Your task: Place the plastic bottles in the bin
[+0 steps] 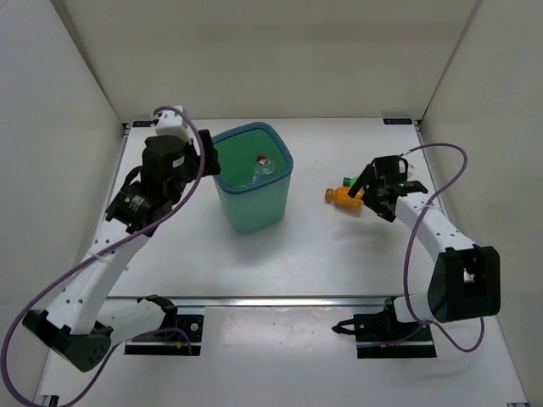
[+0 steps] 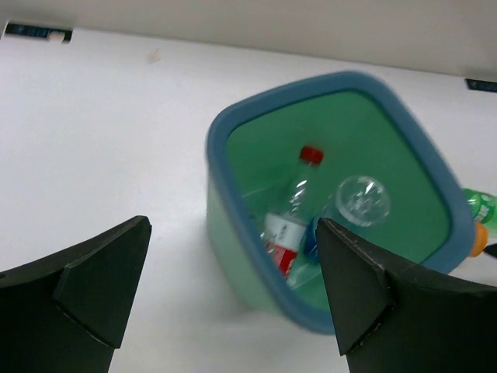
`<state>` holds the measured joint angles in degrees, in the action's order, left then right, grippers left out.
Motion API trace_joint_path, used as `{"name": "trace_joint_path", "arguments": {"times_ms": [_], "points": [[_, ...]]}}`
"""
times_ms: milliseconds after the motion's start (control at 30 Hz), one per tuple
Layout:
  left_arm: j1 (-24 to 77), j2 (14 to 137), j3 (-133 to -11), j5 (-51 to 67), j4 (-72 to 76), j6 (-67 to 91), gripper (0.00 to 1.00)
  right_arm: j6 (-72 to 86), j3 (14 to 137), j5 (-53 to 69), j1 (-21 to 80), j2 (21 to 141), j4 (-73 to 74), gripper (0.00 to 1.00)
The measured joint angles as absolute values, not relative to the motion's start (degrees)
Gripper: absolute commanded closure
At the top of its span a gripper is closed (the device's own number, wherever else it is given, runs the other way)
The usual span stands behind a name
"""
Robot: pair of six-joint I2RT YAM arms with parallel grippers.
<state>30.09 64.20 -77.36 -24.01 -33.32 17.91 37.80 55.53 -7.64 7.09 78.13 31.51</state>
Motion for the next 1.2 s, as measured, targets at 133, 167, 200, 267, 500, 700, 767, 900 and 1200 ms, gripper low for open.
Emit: {"name": "trace_joint_path", "arguments": {"times_ms": [133, 167, 200, 267, 500, 700, 767, 900, 1200], "points": [[25.71, 60.20, -72.97, -22.26, -39.27, 20.36, 0.01, 48.42, 55.53, -15.86, 12.93, 80.03, 29.39, 0.01], [24.69, 59.92, -72.01, -21.67, -40.62, 20.71, 0.01, 51.20, 55.53, -17.63, 14.48, 80.31, 28.88, 0.01], [24.12, 59.88, -71.18, -21.39, -42.11, 21.02, 0.02, 54.08, 55.53, -19.40, 16.05, 80.62, 28.32, 0.01], [23.99, 60.31, -70.19, -20.93, -44.97, 21.08, 0.01, 59.02, 55.55, -22.04, 18.00, 81.58, 27.38, 0.01], [25.67, 62.46, -70.13, -20.40, -49.71, 20.12, 0.01, 71.18, 59.86, -27.94, 19.22, 91.35, 27.97, 0.01], [25.89, 62.43, -70.35, -20.43, -49.74, 19.38, 0.01, 76.82, 64.82, -30.22, 18.94, 98.37, 29.56, 0.01], [25.56, 62.43, -70.35, -20.43, -49.78, 19.35, 0.01, 77.93, 64.97, -30.44, 18.94, 99.35, 29.71, 0.02], [24.18, 62.52, -71.24, -20.40, -50.28, 19.33, 0.01, 79.29, 64.49, -30.30, 18.70, 100.33, 30.04, 0.11], [22.15, 62.94, -73.12, -19.90, -50.72, 19.62, 0.01, 74.94, 61.32, -30.06, 19.03, 100.22, 27.51, 0.53]]}}
